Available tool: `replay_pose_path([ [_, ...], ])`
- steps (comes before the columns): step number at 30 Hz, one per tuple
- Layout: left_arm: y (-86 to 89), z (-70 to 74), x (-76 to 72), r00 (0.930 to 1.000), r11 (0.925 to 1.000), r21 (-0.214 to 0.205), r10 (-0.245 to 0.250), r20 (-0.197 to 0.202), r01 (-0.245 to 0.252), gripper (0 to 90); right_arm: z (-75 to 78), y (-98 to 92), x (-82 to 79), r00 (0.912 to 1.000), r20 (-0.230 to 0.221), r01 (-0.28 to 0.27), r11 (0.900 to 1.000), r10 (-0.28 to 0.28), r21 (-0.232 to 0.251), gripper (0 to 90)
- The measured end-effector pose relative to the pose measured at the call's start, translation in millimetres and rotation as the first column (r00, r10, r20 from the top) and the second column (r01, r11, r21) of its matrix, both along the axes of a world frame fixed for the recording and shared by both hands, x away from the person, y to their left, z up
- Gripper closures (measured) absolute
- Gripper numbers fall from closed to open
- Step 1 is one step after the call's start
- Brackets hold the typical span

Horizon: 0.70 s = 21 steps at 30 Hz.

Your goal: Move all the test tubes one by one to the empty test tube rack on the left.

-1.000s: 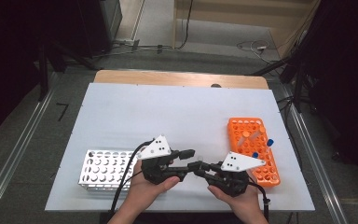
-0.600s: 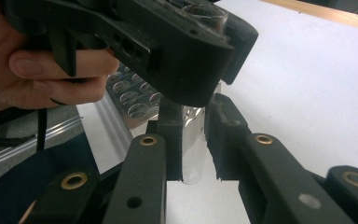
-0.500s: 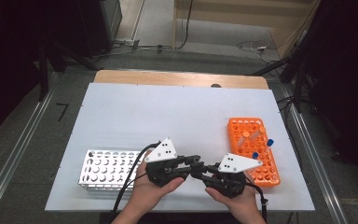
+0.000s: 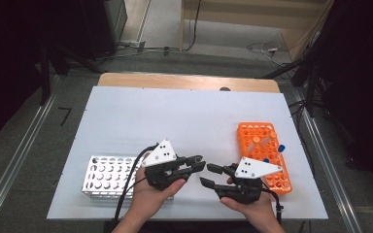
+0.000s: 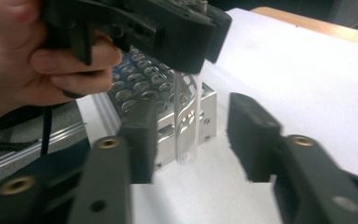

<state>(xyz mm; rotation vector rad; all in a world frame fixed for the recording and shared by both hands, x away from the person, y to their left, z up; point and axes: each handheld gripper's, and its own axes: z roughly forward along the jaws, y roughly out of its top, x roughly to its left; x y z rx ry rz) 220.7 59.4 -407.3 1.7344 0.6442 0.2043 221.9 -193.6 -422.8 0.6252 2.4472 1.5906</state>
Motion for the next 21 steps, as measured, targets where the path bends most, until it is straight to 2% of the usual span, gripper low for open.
replay_pose_path([
  [1, 2.7, 0.7, 0.6, 1.0000, 1.0000, -0.001, 0.009, 0.001, -0.009, 76.7, 3.4, -3.7, 0.4, 1.0000, 0.005, 0.002, 1.0000, -0.002, 0.006, 39.4],
  [5, 13.7, 2.8, 2.9, 0.9990, 0.9990, -0.003, 0.044, 0.010, -0.044, 76.7, 7.8, -10.7, 2.4, 0.9999, 0.005, 0.010, 0.9996, -0.010, 0.025, 30.7],
  [9, 29.5, 4.6, 5.9, 0.9959, 0.9961, -0.003, 0.089, 0.020, -0.089, 76.6, 14.0, -23.1, 5.6, 0.9993, 0.004, 0.038, 0.9986, -0.038, 0.036, 12.0],
  [10, 29.5, 4.6, 5.9, 0.9959, 0.9961, -0.003, 0.089, 0.020, -0.089, 76.7, 15.2, -25.3, 6.1, 0.9993, 0.003, 0.036, 0.9987, -0.036, 0.036, 7.8],
  [12, 39.3, 5.4, 7.5, 0.9923, 0.9927, -0.005, 0.121, 0.026, -0.121, 76.7, 17.7, -30.9, 7.2, 0.9995, -0.005, 0.031, 0.9983, -0.031, 0.049, 0.8],
  [18, 54.2, 4.7, 9.8, 0.9845, 0.9852, 0.005, 0.171, 0.037, -0.171, 76.7, 19.9, -43.5, 9.7, 0.9989, -0.004, 0.046, 0.9971, -0.046, 0.061, 0.0],
  [21, 62.4, 1.7, 11.0, 0.9767, 0.9779, 0.005, 0.209, 0.051, -0.209, 76.7, 21.4, -51.3, 10.8, 0.9976, 0.000, 0.069, 0.9956, -0.069, 0.064, 0.0],
])
